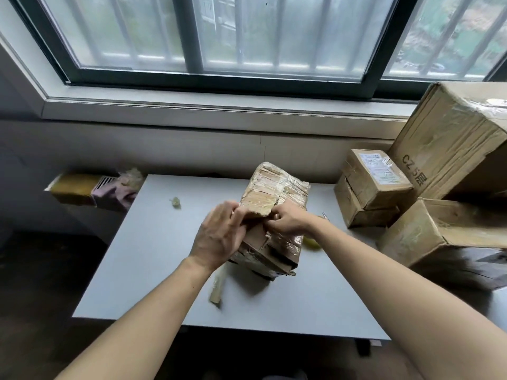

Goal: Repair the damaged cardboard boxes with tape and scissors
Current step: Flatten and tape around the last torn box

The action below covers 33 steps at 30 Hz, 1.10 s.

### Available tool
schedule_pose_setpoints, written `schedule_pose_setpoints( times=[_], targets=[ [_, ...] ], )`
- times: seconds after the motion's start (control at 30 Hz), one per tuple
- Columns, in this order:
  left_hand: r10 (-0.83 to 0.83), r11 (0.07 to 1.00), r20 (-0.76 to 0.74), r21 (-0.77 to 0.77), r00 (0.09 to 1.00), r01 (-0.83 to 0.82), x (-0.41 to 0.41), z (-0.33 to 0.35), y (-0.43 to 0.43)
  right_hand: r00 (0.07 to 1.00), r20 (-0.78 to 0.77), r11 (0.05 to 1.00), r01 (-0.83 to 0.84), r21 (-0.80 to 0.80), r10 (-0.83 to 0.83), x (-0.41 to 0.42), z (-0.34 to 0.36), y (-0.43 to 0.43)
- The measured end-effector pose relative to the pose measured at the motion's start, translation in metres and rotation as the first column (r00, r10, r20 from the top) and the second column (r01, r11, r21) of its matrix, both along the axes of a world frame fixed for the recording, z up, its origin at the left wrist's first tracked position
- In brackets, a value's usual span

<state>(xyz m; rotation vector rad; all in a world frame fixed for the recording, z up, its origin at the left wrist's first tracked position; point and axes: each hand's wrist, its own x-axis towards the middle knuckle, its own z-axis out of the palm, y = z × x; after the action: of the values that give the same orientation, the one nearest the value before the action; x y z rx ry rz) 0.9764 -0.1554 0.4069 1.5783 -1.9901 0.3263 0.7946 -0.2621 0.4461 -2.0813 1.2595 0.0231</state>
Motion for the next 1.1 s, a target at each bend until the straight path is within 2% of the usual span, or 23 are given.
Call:
schedule_pose_setpoints(
  times=[0.1, 0.2, 0.27, 0.33, 0.43, 0.5, 0.67, 0.73, 0.8, 0.9, 0.93, 1.0, 1.1],
  targets=[
    [0.132, 0.989, -0.071, 0.077, 0.989, -0.127, 0.005, 0.001, -0.003, 0.978, 0.092, 0.980, 0.178, 0.092, -0.186, 0.005, -0.006, 0.004],
    [0.031, 0.997, -0.058, 0.079, 0.998, -0.026, 0.003, 0.001, -0.001, 0.941, 0.073, 0.942, 0.325, 0.078, -0.331, 0.010, -0.009, 0.005],
    [-0.026, 0.995, -0.072, 0.091, 0.997, 0.033, -0.002, -0.004, 0.008, 0.928, 0.035, 0.929, 0.370, 0.021, -0.370, 0.014, -0.008, 0.009],
    [-0.036, 0.992, -0.133, 0.119, 0.991, 0.052, -0.005, -0.009, 0.017, 0.923, 0.024, 0.924, 0.383, 0.001, -0.383, 0.018, -0.011, 0.012],
    [-0.107, 0.963, -0.195, 0.222, 0.975, 0.150, -0.001, -0.018, 0.025, 0.928, 0.059, 0.929, 0.365, 0.061, -0.369, 0.021, -0.014, 0.013],
    [-0.125, 0.942, -0.175, 0.287, 0.977, 0.172, 0.004, -0.020, 0.027, 0.938, 0.090, 0.936, 0.319, 0.152, -0.334, 0.020, -0.007, 0.012],
    [-0.134, 0.937, -0.139, 0.305, 0.981, 0.171, 0.000, -0.023, 0.026, 0.904, 0.148, 0.870, 0.324, 0.371, -0.400, 0.016, 0.009, 0.007],
    [-0.132, 0.937, -0.135, 0.305, 0.982, 0.168, -0.002, -0.024, 0.026, 0.944, 0.093, 0.897, 0.265, 0.355, -0.316, 0.017, 0.007, 0.006],
    [-0.133, 0.937, -0.131, 0.306, 0.982, 0.168, 0.000, -0.027, 0.026, 0.963, -0.002, 0.927, 0.260, 0.271, -0.269, 0.022, 0.002, 0.007],
    [-0.126, 0.939, -0.172, 0.296, 0.977, 0.173, 0.006, -0.031, 0.028, 0.952, -0.109, 0.939, 0.300, 0.166, -0.285, 0.034, -0.005, 0.012],
    [-0.120, 0.941, -0.211, 0.286, 0.970, 0.178, 0.006, -0.030, 0.029, 0.946, -0.136, 0.932, 0.316, 0.179, -0.294, 0.037, -0.004, 0.013],
    [-0.091, 0.946, -0.300, 0.273, 0.950, 0.177, 0.001, -0.027, 0.030, 0.940, -0.099, 0.895, 0.342, 0.287, -0.327, 0.040, 0.002, 0.015],
    [-0.071, 0.951, -0.380, 0.252, 0.922, 0.178, -0.009, -0.026, 0.027, 0.916, 0.018, 0.877, 0.378, 0.297, -0.400, 0.033, 0.018, 0.017]
  ],
)
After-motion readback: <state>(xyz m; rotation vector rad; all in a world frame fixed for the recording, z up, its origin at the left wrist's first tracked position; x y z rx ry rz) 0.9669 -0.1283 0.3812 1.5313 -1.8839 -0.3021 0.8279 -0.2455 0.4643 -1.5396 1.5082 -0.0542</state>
